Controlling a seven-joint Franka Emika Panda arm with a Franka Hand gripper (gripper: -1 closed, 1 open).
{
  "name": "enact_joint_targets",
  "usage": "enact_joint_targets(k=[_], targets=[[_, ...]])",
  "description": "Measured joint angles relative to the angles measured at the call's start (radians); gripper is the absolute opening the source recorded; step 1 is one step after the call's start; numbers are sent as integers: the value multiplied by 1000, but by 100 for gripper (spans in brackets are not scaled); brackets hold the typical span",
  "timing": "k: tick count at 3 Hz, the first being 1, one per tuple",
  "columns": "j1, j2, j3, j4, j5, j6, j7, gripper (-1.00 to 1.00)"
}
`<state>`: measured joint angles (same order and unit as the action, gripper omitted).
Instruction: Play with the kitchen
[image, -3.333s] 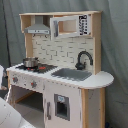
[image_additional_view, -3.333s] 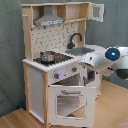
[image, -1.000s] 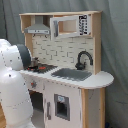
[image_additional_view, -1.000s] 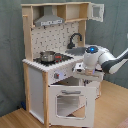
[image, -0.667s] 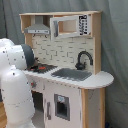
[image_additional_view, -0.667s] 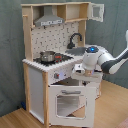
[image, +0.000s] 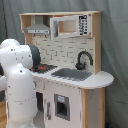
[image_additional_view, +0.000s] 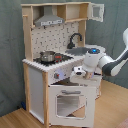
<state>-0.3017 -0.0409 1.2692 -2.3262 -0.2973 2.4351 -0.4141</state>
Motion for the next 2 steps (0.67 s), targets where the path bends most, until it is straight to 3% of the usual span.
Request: enact_joint_targets(k=[1,2], targets=[[4,58,58,0,0,54,20,-100],[18,65,113,0,0,68,103,-100]])
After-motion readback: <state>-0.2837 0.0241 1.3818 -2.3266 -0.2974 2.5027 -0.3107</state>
